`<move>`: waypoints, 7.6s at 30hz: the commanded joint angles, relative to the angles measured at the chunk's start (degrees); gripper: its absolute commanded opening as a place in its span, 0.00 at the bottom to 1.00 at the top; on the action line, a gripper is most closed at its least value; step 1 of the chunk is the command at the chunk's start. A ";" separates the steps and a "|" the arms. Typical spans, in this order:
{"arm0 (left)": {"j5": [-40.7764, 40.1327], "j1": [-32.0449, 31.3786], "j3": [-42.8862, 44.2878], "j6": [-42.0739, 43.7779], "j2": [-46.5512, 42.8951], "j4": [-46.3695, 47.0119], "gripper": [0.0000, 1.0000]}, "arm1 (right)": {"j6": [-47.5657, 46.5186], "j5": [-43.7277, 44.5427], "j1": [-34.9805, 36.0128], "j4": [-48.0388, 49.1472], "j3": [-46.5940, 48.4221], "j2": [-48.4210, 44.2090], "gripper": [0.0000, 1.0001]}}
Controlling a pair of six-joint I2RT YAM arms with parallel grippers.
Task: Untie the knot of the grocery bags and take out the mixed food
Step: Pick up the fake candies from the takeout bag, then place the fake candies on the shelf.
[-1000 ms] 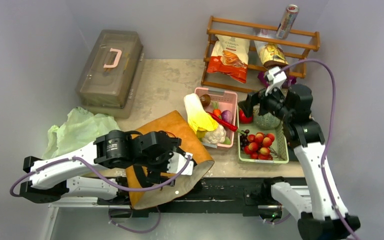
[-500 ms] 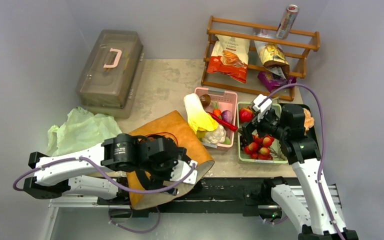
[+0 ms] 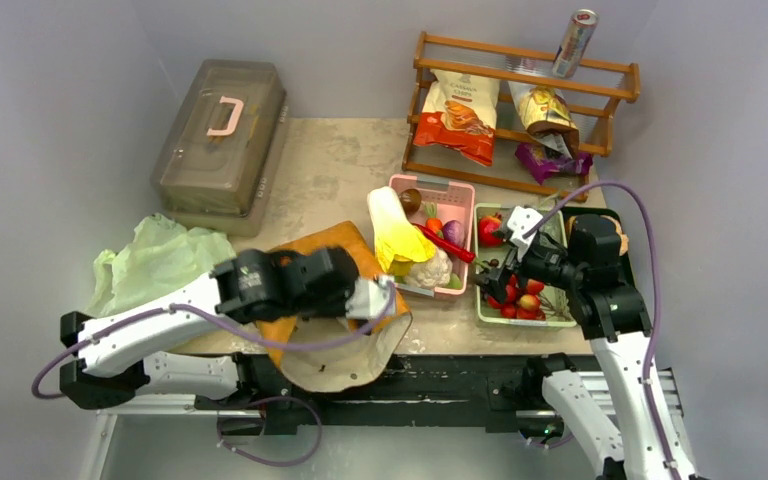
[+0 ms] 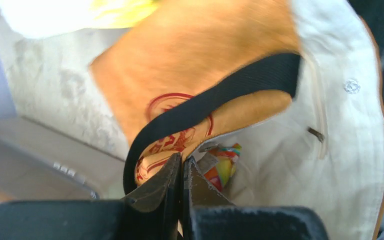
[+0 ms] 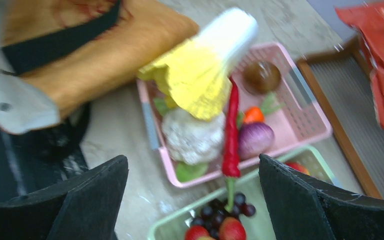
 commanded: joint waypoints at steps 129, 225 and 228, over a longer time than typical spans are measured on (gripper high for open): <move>40.38 52.72 2.80 -8.40 -8.15 8.99 0.00 | 4.96 15.68 54.75 39.12 3.17 19.59 0.00; 34.73 52.74 6.27 -7.38 -8.29 5.12 0.00 | 61.40 49.71 -3.28 70.27 15.11 71.93 0.16; 34.69 52.72 6.55 -7.30 -8.03 4.89 0.00 | 62.28 50.69 -3.31 74.97 13.51 72.47 0.17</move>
